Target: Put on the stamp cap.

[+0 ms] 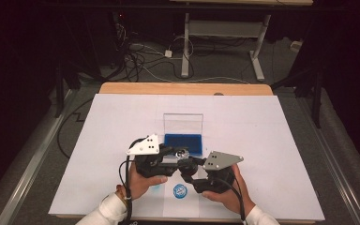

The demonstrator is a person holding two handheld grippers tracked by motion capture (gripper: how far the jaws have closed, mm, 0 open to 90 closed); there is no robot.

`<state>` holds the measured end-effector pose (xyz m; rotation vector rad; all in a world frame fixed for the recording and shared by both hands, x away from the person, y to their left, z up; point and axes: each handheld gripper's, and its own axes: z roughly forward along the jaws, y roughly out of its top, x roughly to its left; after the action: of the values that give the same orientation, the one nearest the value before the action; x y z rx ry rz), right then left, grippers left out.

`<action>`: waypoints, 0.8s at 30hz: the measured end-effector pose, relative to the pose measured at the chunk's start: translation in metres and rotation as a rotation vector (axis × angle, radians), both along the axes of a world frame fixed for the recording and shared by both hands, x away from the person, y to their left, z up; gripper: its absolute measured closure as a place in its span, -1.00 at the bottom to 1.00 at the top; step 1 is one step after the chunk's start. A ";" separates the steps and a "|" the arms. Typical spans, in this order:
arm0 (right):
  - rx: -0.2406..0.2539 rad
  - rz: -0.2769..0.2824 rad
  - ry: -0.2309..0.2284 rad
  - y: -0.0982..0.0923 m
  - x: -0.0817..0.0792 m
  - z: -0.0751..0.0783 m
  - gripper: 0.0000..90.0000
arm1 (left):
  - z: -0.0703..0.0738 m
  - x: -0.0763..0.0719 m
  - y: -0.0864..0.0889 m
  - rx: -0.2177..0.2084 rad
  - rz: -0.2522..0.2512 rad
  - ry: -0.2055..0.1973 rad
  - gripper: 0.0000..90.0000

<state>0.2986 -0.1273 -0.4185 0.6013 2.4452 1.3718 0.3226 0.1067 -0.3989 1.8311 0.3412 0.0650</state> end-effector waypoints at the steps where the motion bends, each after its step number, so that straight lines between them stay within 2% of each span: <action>1: -0.004 0.002 0.000 0.000 -0.001 0.000 -0.14 | 0.001 -0.001 -0.001 0.008 -0.004 -0.011 0.21; 7: 0.013 0.012 0.023 -0.002 0.000 -0.001 -0.14 | 0.001 -0.001 -0.002 0.026 -0.011 -0.026 0.21; 8: 0.010 0.012 0.023 -0.002 0.000 -0.001 -0.14 | 0.000 -0.001 -0.002 0.020 -0.012 -0.025 0.21; 9: 0.018 0.015 0.026 -0.002 0.000 -0.001 -0.14 | -0.002 -0.004 -0.007 -0.042 0.008 0.022 0.21; 10: 0.014 0.018 0.030 -0.002 0.000 -0.002 -0.14 | -0.001 0.000 -0.002 0.021 -0.019 -0.015 0.21; 13: 0.017 0.029 0.040 -0.004 0.002 -0.003 -0.14 | -0.004 0.003 -0.002 0.000 -0.018 0.021 0.21; 15: 0.013 0.029 0.043 -0.004 0.002 -0.003 -0.14 | -0.006 0.004 -0.001 -0.010 -0.036 0.044 0.21; 17: -0.001 0.036 0.029 -0.002 0.000 -0.003 -0.14 | -0.006 0.003 -0.002 -0.009 -0.028 0.041 0.21; 19: 0.002 0.042 0.023 -0.003 0.000 -0.002 -0.14 | -0.001 -0.001 -0.004 0.015 -0.029 0.005 0.21; 20: 0.004 0.045 0.012 -0.003 -0.002 -0.001 -0.14 | 0.000 -0.004 -0.006 -0.008 -0.018 0.022 0.21; 21: 0.009 0.044 0.009 -0.003 -0.002 0.000 -0.14 | 0.002 -0.002 -0.004 0.019 -0.026 0.004 0.21; 24: -0.001 0.045 -0.004 -0.003 -0.002 0.000 -0.14 | 0.000 -0.001 -0.002 0.025 -0.025 0.016 0.21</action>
<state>0.2961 -0.1308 -0.4187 0.5462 2.4707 1.3872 0.3215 0.1044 -0.3985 1.8608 0.3303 0.0374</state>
